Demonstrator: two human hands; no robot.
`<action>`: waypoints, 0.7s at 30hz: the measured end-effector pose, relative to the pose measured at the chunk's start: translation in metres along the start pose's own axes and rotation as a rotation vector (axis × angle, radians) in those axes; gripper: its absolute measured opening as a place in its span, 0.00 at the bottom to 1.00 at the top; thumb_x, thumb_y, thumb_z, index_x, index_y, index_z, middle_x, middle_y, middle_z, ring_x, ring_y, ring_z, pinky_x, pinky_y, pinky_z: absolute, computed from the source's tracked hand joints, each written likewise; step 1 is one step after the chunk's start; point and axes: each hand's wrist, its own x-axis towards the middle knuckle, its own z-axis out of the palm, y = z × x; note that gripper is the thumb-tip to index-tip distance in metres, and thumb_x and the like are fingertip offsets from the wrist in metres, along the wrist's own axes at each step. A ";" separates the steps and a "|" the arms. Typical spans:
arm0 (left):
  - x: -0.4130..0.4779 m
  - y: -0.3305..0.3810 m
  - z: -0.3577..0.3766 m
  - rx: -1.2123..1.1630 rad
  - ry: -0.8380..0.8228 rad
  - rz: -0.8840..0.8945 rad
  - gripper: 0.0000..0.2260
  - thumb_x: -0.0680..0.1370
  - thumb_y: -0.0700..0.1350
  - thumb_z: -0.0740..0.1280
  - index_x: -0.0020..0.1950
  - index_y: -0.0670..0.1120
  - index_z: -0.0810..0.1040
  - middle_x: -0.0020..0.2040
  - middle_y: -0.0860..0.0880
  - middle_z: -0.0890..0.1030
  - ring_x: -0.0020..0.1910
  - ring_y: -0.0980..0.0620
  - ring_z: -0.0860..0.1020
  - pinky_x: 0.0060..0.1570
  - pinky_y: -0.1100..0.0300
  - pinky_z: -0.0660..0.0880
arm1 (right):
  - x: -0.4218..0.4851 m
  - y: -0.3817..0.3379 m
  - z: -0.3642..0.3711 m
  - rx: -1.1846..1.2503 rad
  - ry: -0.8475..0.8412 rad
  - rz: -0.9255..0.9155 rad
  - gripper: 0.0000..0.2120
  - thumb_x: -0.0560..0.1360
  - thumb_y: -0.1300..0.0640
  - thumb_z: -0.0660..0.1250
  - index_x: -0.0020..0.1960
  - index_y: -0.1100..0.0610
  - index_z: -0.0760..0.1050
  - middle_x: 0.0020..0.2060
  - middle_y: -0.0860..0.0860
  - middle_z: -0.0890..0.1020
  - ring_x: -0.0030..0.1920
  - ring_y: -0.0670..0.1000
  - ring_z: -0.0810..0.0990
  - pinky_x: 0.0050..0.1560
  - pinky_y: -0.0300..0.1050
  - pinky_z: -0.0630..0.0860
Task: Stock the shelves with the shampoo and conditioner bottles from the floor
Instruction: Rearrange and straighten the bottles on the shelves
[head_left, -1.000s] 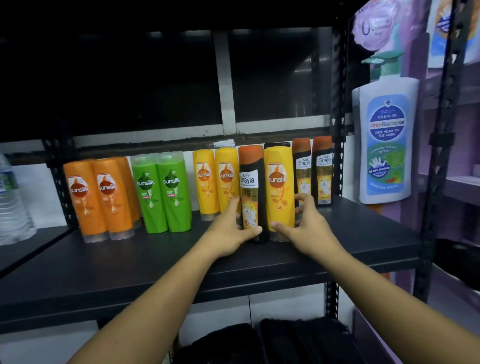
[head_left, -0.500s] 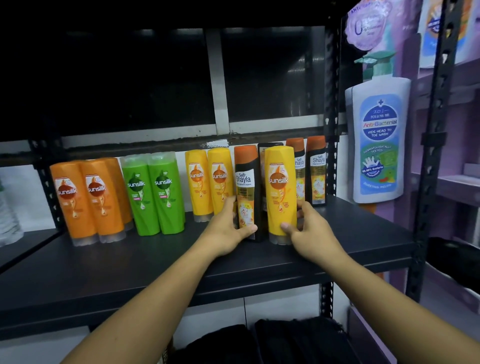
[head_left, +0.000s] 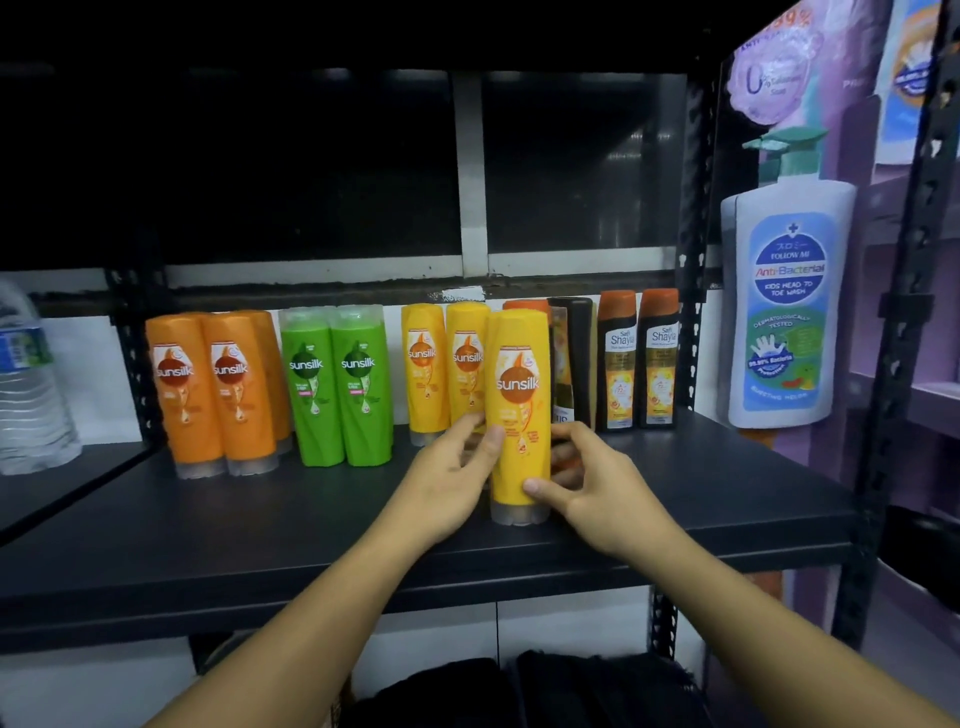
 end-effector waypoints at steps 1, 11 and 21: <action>-0.002 0.001 -0.003 -0.001 -0.002 0.004 0.24 0.77 0.70 0.64 0.68 0.60 0.76 0.62 0.57 0.83 0.62 0.57 0.81 0.64 0.47 0.77 | 0.001 -0.003 0.006 0.005 -0.014 -0.009 0.22 0.75 0.52 0.76 0.65 0.45 0.71 0.49 0.43 0.82 0.45 0.39 0.83 0.47 0.37 0.80; 0.000 -0.015 -0.063 0.228 0.121 -0.102 0.20 0.76 0.58 0.74 0.66 0.56 0.74 0.60 0.56 0.82 0.58 0.55 0.81 0.62 0.50 0.78 | 0.026 -0.014 0.055 -0.410 -0.302 -0.148 0.20 0.80 0.48 0.66 0.71 0.47 0.72 0.61 0.43 0.81 0.61 0.46 0.79 0.64 0.47 0.76; 0.037 -0.026 -0.075 0.440 0.170 -0.175 0.21 0.81 0.51 0.71 0.70 0.48 0.69 0.65 0.48 0.79 0.63 0.46 0.78 0.56 0.57 0.70 | 0.049 -0.017 0.064 -0.524 -0.542 -0.071 0.27 0.84 0.43 0.57 0.80 0.50 0.61 0.78 0.47 0.66 0.77 0.50 0.64 0.77 0.45 0.60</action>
